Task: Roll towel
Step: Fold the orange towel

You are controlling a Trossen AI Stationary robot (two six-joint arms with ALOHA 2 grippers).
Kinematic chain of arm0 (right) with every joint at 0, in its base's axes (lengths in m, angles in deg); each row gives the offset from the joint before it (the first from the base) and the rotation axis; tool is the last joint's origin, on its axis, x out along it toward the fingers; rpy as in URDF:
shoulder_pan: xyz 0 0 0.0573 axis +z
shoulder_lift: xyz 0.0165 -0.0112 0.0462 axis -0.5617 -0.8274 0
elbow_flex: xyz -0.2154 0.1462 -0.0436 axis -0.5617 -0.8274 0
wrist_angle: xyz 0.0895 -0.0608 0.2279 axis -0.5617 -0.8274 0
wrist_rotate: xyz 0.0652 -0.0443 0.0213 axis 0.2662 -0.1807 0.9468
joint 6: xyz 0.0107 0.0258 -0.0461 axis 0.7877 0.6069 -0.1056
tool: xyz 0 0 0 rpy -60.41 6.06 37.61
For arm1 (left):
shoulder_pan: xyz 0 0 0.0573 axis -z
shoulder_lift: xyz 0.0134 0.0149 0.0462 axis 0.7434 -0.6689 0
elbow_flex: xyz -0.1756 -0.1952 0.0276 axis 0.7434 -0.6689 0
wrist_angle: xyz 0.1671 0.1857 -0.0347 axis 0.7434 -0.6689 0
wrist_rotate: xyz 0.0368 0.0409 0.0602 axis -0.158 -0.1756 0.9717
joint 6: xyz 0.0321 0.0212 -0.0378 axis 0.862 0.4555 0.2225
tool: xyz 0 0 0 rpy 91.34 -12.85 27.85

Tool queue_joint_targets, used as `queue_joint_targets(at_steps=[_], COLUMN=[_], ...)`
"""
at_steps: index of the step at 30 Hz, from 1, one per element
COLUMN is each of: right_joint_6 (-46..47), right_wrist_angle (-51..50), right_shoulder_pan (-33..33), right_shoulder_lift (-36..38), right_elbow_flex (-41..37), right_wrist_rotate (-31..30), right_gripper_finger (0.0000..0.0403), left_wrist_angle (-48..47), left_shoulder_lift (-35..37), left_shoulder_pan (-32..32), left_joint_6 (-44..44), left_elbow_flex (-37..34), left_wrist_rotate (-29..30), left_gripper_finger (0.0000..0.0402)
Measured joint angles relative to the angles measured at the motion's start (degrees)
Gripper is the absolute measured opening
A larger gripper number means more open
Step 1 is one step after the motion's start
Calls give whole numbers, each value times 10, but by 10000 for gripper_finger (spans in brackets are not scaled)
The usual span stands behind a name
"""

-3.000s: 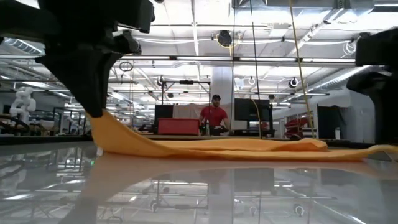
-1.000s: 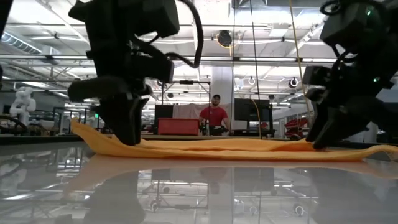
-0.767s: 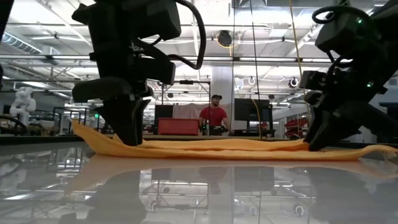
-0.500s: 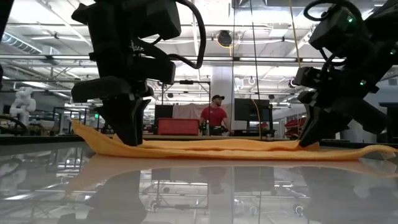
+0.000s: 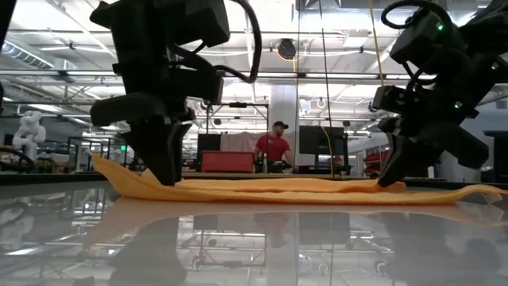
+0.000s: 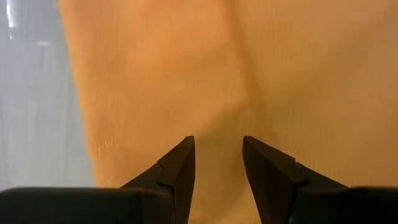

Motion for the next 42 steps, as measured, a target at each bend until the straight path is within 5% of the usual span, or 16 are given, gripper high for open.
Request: queue_joint_targets(at_steps=[15,23,33,42], right_joint_6=[-16,-15,-12,-17], right_wrist_angle=[-6,-6,-11,-30], right_shoulder_pan=[0,0,0,0], right_shoulder_lift=[0,0,0,5], right_elbow_flex=[23,23,23,23], right_wrist_rotate=[-1,-1,1,12], right_gripper_finger=[0,0,0,0], left_wrist_angle=[22,3,-7,-99], left_shoulder_lift=[0,-6,-5,-3], left_shoulder_pan=[5,2,1,1], left_joint_6=[0,-14,2,5], left_elbow_flex=[0,1,1,38], left_wrist_rotate=[-48,0,1,36], left_gripper_finger=[141,138,16,4])
